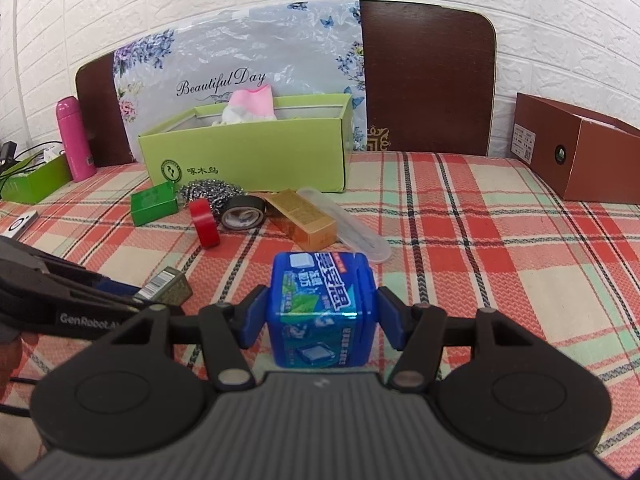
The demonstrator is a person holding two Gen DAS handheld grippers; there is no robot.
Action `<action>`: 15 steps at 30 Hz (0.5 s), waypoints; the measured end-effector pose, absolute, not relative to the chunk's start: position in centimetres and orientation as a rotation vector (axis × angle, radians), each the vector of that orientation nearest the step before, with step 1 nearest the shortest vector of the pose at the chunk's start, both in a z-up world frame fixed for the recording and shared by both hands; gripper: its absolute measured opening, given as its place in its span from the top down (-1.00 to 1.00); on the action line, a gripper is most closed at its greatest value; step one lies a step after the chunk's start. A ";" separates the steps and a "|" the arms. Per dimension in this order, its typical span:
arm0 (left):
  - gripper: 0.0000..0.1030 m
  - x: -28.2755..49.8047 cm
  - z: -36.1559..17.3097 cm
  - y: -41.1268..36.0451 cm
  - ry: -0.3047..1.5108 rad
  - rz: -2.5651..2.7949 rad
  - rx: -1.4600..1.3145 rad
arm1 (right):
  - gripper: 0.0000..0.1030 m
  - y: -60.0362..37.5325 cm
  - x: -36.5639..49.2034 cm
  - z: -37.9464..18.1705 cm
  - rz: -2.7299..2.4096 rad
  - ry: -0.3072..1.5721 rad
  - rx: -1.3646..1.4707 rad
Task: Organize objects
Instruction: 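Grasp the olive bottle box with the left gripper while the right grasps the blue mint container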
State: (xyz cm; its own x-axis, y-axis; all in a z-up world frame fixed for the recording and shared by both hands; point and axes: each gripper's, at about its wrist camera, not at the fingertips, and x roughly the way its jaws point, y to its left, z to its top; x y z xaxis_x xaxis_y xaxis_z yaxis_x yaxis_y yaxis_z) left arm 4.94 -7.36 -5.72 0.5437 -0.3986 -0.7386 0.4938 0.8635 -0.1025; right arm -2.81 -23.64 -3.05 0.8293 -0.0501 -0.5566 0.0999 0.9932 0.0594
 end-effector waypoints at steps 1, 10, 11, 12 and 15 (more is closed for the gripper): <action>0.07 4.9 -5.8 -7.6 0.839 -0.528 0.136 | -0.12 -23.6 -2.7 -3.1 -0.084 0.589 0.087; 0.27 4.7 -5.8 -8.3 0.826 -0.516 0.172 | -0.12 -23.3 -2.7 -3.5 -0.095 0.584 0.074; 0.27 4.7 -5.8 -8.3 0.826 -0.511 0.167 | -0.12 -23.3 -2.7 -3.5 -0.096 0.584 0.076; 0.25 4.7 -5.8 -8.4 0.826 -0.508 0.166 | -0.12 -23.4 -2.7 -3.5 -0.096 0.583 0.079; 0.20 4.7 -5.8 -8.6 0.821 -0.506 0.171 | -0.14 -23.5 -2.5 -3.7 -0.104 0.585 0.090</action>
